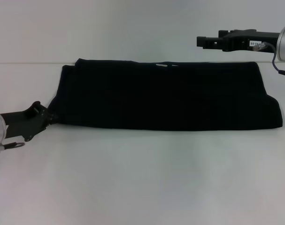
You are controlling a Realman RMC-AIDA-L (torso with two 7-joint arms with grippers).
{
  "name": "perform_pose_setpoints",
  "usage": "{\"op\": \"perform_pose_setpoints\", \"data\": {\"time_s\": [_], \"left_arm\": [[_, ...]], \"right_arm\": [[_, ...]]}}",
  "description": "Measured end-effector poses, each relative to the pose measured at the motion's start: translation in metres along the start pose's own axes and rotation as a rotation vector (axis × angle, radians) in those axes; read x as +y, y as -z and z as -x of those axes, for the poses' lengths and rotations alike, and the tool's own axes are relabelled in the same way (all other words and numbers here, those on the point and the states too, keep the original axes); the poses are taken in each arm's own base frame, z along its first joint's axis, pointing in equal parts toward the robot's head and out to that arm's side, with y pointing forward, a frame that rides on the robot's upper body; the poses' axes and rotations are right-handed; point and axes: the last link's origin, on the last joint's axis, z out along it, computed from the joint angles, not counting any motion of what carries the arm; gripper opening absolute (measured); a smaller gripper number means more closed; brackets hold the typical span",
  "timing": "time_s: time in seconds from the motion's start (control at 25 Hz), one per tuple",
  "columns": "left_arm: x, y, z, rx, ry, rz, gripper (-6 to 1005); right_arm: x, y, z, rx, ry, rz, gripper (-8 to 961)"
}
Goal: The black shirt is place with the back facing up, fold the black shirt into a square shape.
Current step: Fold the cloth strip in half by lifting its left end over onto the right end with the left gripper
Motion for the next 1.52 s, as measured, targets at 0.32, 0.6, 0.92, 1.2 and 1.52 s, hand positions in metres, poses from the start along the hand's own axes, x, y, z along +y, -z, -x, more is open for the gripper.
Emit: {"op": "perform_pose_setpoints", "data": {"time_s": [0.32, 0.6, 0.92, 1.2, 1.52], "left_arm": [[-0.004, 0.000, 0.002, -0.002, -0.009, -0.002, 56], [-0.003, 0.000, 0.004, -0.009, -0.015, -0.001, 59], [-0.003, 0.000, 0.003, -0.005, -0.035, -0.002, 51], [-0.008, 0.007, 0.001, -0.005, -0.054, -0.002, 50], [-0.027, 0.033, -0.006, 0.032, -0.043, -0.002, 50]], "right_arm": [[0.002, 0.000, -0.004, 0.002, -0.005, 0.004, 915], [0.002, 0.000, -0.006, 0.004, -0.007, 0.005, 915], [0.002, 0.000, -0.007, 0.005, -0.009, 0.004, 916], [0.002, 0.000, -0.008, 0.003, -0.013, 0.003, 916], [0.004, -0.004, -0.013, -0.002, -0.029, -0.009, 915]]}}
